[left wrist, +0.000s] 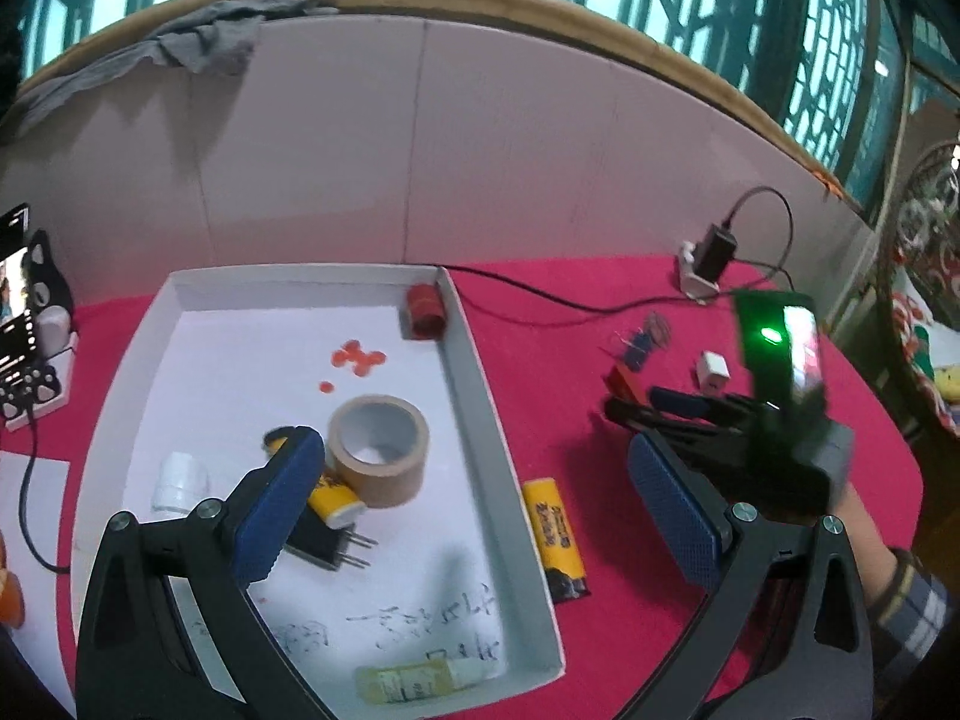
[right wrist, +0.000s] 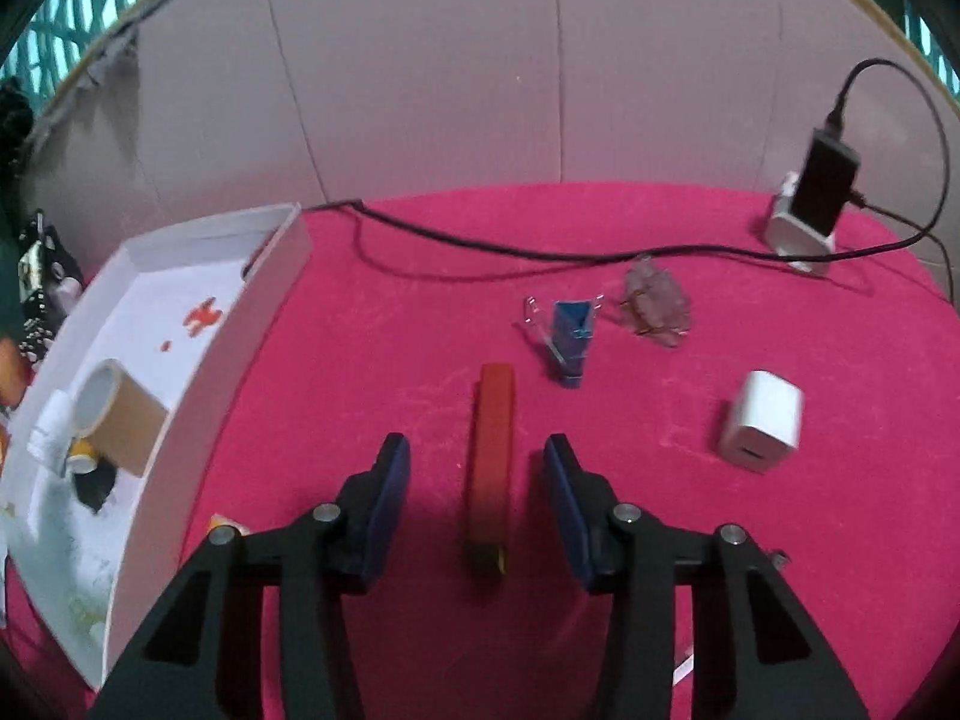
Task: Organize rigid objects
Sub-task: 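Move the right gripper to the red rectangular lighter and grasp it, then grasp the black pen with the left gripper while the right holds the red lighter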
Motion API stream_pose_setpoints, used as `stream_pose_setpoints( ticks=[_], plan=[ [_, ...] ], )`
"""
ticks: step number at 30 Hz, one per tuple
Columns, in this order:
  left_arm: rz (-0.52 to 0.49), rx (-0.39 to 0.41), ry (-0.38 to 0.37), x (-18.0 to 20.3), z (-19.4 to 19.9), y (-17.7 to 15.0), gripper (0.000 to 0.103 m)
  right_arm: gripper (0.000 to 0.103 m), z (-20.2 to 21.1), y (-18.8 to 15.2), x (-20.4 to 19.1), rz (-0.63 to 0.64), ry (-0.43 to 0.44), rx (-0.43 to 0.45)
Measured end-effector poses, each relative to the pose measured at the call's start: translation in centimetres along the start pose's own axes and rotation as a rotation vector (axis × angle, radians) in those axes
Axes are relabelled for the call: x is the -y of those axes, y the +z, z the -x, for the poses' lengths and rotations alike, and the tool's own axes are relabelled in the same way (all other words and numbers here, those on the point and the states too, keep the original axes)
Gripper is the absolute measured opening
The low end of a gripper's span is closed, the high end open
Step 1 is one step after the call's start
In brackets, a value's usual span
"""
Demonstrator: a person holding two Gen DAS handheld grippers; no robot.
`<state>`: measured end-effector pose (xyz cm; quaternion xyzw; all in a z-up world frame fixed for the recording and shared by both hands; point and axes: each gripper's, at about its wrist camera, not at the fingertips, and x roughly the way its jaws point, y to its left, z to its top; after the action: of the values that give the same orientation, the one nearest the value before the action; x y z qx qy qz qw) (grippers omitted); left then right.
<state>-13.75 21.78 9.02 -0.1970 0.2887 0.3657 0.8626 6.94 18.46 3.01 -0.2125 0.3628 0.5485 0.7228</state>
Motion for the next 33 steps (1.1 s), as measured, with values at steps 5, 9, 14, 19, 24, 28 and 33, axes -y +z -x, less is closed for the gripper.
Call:
stream_pose_setpoints(
  ticks=[5, 9, 14, 19, 24, 28, 33],
  plan=[
    [-0.056, -0.045, -0.103, 2.5, -0.7, -0.8, 0.102, 0.010, 1.1, -1.1, 1.2, -0.013, 0.015, 0.031],
    [-0.093, -0.098, -0.202, 5.4, -1.6, -1.7, 0.102, 0.010, 5.6, -3.0, 5.2, -0.140, 0.046, 0.126],
    [-0.126, -0.159, -0.213, 8.6, -2.9, -2.9, 0.102, 0.010, 9.6, -4.8, 9.3, -0.237, 0.049, 0.206],
    [-0.157, -0.200, -0.057, 10.6, -4.8, -3.8, 0.102, 0.010, 10.7, -5.9, 10.4, -0.272, 0.050, 0.236],
    [-0.187, -0.234, 0.142, 11.5, -6.4, -4.9, 0.102, 0.010, 10.1, -6.5, 11.1, -0.310, 0.063, 0.219],
    [-0.221, -0.241, 0.258, 11.9, -7.7, -5.4, 0.102, 0.010, 10.1, -7.1, 11.3, -0.314, 0.077, 0.216],
    [-0.228, -0.263, 0.313, 12.3, -9.1, -5.9, 0.102, 0.010, 10.1, -7.3, 11.3, -0.311, 0.085, 0.218]
  ],
)
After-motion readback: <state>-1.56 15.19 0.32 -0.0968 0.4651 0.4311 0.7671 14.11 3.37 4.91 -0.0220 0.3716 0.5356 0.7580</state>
